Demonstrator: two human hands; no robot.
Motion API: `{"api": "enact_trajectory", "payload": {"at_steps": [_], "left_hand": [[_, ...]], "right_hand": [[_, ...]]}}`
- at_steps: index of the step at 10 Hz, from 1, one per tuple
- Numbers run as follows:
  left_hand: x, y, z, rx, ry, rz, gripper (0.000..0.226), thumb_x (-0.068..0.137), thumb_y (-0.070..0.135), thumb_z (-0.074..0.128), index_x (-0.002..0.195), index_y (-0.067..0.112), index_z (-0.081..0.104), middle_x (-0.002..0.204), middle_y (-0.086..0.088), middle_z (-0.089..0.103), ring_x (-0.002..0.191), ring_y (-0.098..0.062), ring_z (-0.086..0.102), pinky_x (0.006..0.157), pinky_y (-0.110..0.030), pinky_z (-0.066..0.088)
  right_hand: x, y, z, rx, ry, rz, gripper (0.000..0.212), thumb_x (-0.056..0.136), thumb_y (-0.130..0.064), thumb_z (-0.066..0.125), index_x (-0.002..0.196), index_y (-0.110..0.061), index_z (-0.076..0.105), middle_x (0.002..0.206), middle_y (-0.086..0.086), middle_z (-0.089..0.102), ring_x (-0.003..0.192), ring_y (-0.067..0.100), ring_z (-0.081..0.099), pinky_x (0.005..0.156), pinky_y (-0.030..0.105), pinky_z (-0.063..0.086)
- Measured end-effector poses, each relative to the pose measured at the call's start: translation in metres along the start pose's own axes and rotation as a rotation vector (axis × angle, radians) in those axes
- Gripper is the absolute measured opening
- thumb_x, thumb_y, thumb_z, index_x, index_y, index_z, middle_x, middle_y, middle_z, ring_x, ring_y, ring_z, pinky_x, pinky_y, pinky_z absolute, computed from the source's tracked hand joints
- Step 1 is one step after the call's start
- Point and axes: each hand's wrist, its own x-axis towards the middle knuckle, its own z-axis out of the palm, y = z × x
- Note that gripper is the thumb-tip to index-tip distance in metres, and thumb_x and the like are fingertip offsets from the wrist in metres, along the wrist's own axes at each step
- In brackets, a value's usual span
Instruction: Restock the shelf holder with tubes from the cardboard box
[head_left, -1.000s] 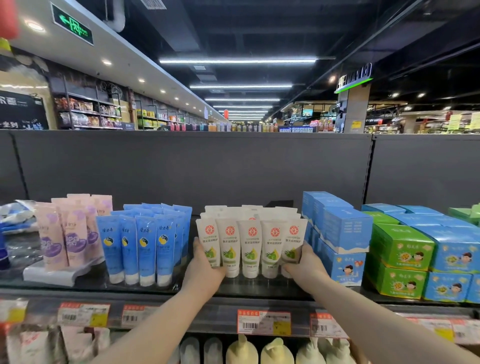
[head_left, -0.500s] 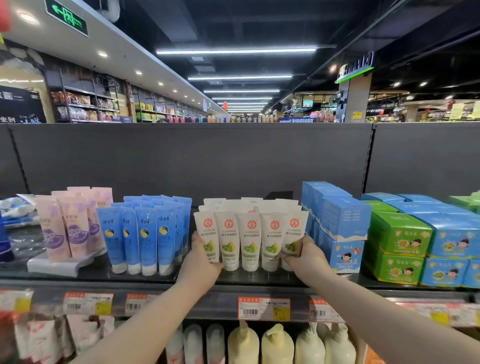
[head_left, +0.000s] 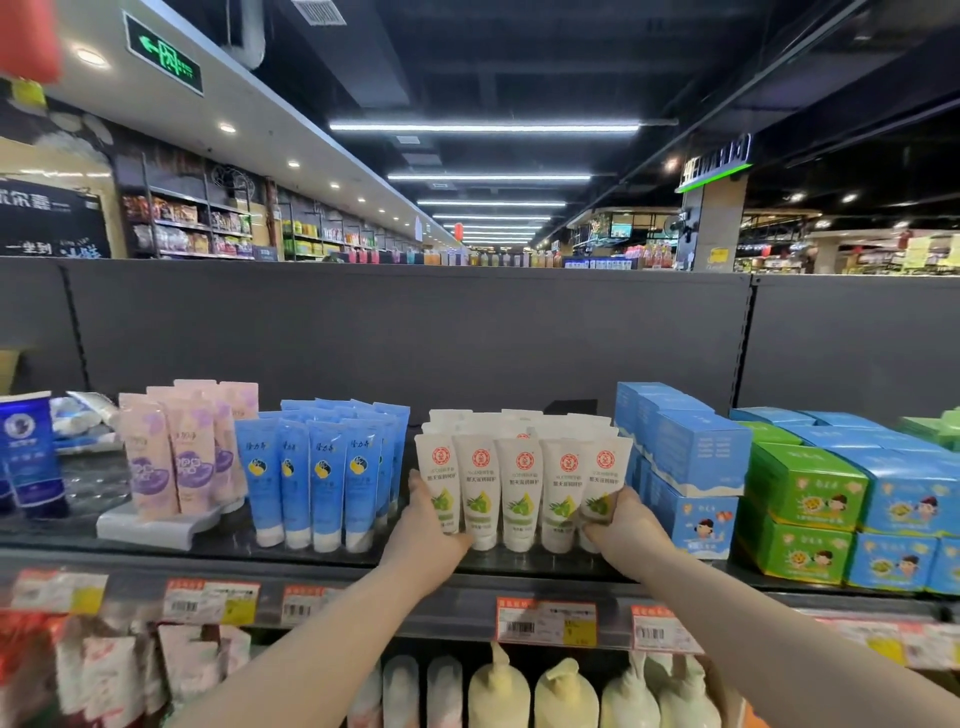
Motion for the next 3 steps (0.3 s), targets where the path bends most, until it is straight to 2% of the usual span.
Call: {"api": "enact_trajectory", "payload": {"at_steps": [1,2,3], "left_hand": [[-0.001,0.001,-0.003,0.059,-0.007,0.001,0.094,0.075,0.026,0.072,0.146,0.019,0.011,0.136,-0.001,0.051,0.121,-0.017,0.053,0.100,-0.042,0.047],[-0.015,0.006,-0.008,0.134,-0.060,0.020,0.099,0.072,0.040,0.068,0.147,0.028,0.004,0.142,0.000,0.044,0.123,-0.018,0.050,0.100,-0.044,0.047],[-0.036,0.009,-0.007,0.401,-0.085,0.129,0.094,0.081,0.045,0.060,0.149,0.026,-0.001,0.158,-0.004,0.015,0.138,-0.025,0.032,0.109,-0.044,0.037]], "right_hand": [[-0.007,-0.004,0.000,-0.115,-0.001,0.021,0.061,0.093,-0.023,0.052,0.143,-0.008,0.021,0.140,0.009,0.043,0.128,0.025,0.046,0.102,0.036,0.042],[-0.030,-0.012,-0.007,-0.227,0.119,-0.106,0.061,0.091,-0.023,0.053,0.142,-0.012,0.022,0.136,0.009,0.047,0.120,0.028,0.053,0.096,0.041,0.048],[-0.079,0.003,-0.001,-0.390,0.257,-0.356,0.058,0.090,-0.021,0.053,0.142,-0.023,0.027,0.148,-0.002,0.033,0.123,0.024,0.050,0.093,0.037,0.047]]}}
